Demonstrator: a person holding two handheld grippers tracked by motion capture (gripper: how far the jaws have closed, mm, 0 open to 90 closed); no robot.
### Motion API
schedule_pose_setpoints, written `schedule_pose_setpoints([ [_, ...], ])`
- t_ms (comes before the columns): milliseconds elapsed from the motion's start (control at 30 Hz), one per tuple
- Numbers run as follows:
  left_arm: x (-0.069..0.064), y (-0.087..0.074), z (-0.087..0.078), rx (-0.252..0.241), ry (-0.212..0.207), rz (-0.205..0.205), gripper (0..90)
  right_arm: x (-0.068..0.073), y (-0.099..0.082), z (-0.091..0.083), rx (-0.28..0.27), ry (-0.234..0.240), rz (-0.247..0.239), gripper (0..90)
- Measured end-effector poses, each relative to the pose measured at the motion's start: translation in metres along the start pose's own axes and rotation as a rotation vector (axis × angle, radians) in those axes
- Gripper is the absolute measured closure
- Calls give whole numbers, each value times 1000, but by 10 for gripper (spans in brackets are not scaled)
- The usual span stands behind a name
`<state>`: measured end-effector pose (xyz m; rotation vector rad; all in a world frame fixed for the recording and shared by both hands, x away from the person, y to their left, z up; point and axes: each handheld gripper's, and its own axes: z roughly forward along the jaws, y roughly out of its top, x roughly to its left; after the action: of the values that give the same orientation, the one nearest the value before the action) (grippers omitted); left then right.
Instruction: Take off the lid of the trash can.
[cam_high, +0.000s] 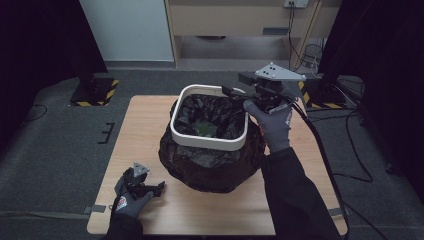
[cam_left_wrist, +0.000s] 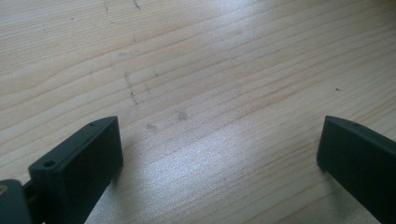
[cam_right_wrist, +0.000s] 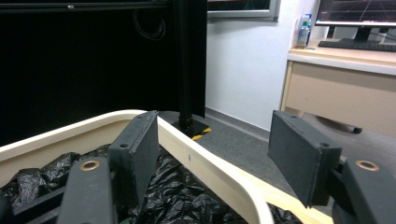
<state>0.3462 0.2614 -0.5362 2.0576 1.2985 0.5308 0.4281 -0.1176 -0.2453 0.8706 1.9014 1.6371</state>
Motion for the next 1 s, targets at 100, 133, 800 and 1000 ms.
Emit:
schedule_pose_setpoints([
  [100,0,0,0,0,0,0,0,0,-2,4,13,-3,-8,336],
  [133,0,0,0,0,0,0,0,0,-2,5,18,-3,-5,336],
  [800,0,0,0,0,-2,-1,0,-4,-13,20,109,-6,-17,391],
  [1000,0,0,0,0,-2,-1,0,-6,-16,22,140,-11,-21,463],
])
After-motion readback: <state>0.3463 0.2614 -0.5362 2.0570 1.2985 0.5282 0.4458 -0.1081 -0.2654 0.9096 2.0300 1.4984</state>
